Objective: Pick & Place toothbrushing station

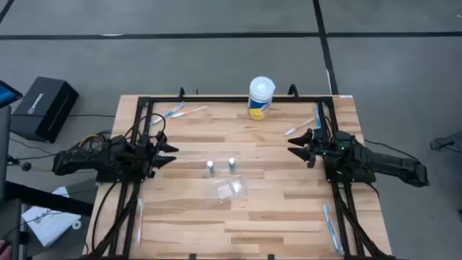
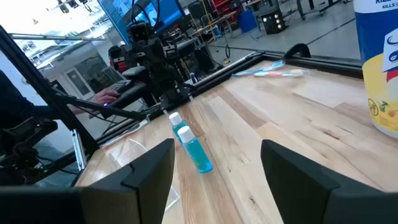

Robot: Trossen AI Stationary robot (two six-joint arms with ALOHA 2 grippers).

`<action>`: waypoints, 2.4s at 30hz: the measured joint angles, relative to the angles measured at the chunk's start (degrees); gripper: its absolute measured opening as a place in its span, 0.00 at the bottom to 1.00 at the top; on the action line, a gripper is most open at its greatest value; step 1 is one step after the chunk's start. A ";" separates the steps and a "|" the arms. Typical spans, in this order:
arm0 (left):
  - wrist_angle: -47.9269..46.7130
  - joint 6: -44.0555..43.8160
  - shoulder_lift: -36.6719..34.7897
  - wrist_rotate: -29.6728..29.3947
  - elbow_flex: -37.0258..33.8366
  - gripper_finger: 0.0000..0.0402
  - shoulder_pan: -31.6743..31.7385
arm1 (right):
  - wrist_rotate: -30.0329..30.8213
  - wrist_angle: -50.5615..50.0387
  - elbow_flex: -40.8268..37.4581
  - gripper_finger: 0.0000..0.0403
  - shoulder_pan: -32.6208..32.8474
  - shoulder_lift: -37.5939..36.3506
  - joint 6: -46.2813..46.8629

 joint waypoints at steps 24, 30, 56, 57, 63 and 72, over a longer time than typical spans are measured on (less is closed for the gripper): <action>0.00 0.00 0.00 -0.02 -0.01 0.40 0.00 | 0.02 0.00 0.01 0.57 -0.01 0.02 0.00; 0.00 -0.01 0.00 -0.01 -0.02 0.40 0.01 | 0.00 0.00 0.02 0.57 -0.02 0.00 0.00; 0.00 0.00 0.00 -0.01 -0.02 0.40 0.00 | 0.01 0.00 0.02 0.57 -0.01 0.02 0.02; 0.00 0.00 0.00 -0.01 -0.02 0.40 0.01 | 0.02 0.00 0.00 0.57 -0.02 0.02 0.02; 0.03 0.00 0.00 -0.02 -0.02 0.40 0.01 | 0.02 0.00 0.00 0.57 -0.01 0.02 0.00; 4.56 3.08 0.00 -1.54 -0.02 0.40 0.02 | 0.01 0.00 0.02 0.57 -0.01 0.01 0.00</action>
